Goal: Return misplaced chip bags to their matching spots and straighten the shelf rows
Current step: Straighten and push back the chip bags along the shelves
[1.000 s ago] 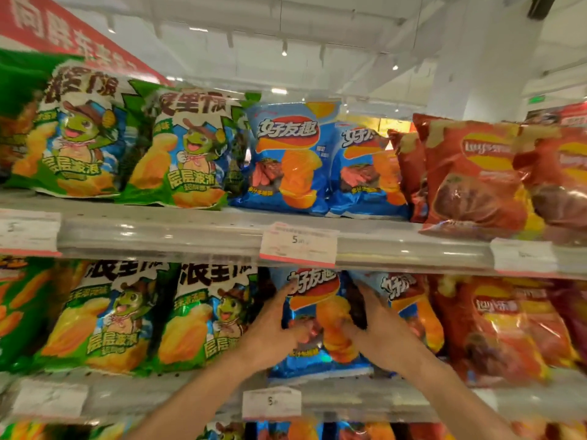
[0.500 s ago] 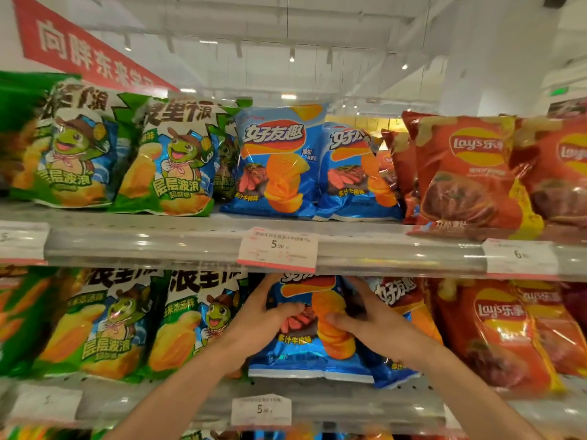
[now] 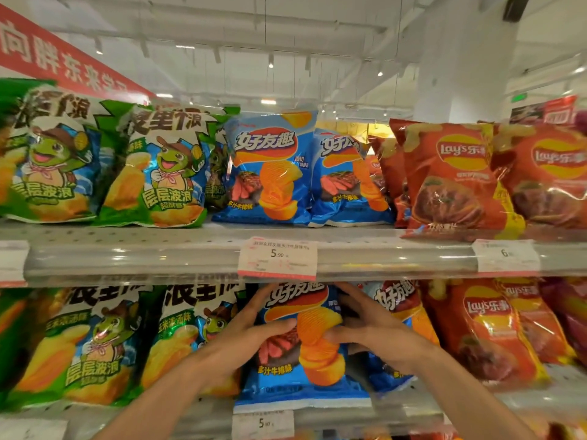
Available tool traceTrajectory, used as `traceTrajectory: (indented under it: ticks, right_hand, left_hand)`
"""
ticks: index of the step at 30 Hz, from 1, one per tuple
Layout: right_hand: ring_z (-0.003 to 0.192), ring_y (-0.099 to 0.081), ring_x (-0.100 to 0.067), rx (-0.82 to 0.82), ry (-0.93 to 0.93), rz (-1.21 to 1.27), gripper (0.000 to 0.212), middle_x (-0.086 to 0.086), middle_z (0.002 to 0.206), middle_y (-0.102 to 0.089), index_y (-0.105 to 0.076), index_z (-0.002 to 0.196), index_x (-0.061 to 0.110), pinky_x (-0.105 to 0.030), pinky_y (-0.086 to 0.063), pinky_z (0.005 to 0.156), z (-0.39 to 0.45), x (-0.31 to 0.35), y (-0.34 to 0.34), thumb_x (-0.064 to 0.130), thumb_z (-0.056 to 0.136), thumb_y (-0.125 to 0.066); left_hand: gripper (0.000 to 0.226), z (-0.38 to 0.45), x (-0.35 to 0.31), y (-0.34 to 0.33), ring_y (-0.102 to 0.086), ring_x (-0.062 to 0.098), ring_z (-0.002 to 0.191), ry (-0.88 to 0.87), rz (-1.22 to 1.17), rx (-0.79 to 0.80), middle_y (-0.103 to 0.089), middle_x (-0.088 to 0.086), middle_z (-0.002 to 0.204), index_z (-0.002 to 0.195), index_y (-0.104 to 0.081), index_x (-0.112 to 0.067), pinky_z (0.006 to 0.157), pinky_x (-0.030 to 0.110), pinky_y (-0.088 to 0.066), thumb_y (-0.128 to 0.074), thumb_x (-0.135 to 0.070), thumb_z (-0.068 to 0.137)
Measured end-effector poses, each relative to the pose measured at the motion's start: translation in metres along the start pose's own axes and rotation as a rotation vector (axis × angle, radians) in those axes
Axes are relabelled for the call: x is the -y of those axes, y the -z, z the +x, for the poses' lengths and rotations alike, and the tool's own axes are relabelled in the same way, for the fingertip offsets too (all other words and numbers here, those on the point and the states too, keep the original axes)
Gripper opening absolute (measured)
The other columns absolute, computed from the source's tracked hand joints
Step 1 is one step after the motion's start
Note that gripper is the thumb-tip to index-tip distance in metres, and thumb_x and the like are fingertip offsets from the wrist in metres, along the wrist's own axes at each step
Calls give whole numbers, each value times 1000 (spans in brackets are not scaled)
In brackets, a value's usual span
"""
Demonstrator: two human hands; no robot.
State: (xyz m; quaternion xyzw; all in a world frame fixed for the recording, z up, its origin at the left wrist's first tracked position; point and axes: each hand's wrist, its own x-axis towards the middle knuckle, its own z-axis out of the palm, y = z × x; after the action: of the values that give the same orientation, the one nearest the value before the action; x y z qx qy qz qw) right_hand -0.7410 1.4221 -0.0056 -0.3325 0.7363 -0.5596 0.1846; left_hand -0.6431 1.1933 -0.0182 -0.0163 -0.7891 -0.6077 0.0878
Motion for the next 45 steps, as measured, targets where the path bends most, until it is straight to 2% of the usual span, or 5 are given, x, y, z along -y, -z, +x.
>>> traceTrajectory:
  ticks: [17,26,31,39,45]
  right_hand:
    - [122,-62,-14,19,101,28,88,12,132,-64,-42,143,39,-43,-52,102,-9,9,3,3,75,-85]
    - [121,-60,-5,-35,131,-22,88,21,130,-63,-42,140,38,-29,-52,96,-10,3,8,-4,74,-83]
    - [120,-61,-8,-117,134,-59,88,15,131,-64,-44,139,39,-32,-51,97,-1,-5,5,0,73,-85]
    - [109,-57,15,-221,117,-298,91,17,129,-54,-22,143,45,-6,-48,81,21,-18,-31,6,82,-78]
    - [141,-36,-28,-523,262,-1007,73,-3,155,-34,-25,155,30,-45,-38,112,-1,-6,-53,56,92,-51]
  left_hand:
    - [83,-4,-10,-15,-66,13,113,-75,-35,-10,-70,-4,121,137,-42,-40,99,32,-51,-84,-7,73]
    - [77,-7,-15,-19,-57,-13,111,-146,113,-83,-60,-39,118,127,-33,-61,96,15,-47,-83,-31,76]
    - [39,-31,0,8,-60,-4,93,-254,621,-378,-54,-24,121,131,-49,-43,79,28,-58,-60,-35,95]
    - [51,-33,47,50,-40,30,139,-348,1300,-549,-50,9,146,142,-51,-21,114,48,-28,-33,-43,99]
    - [59,-33,54,52,-24,28,149,-291,1408,-492,-34,8,158,154,-31,-22,118,56,-21,-21,-50,103]
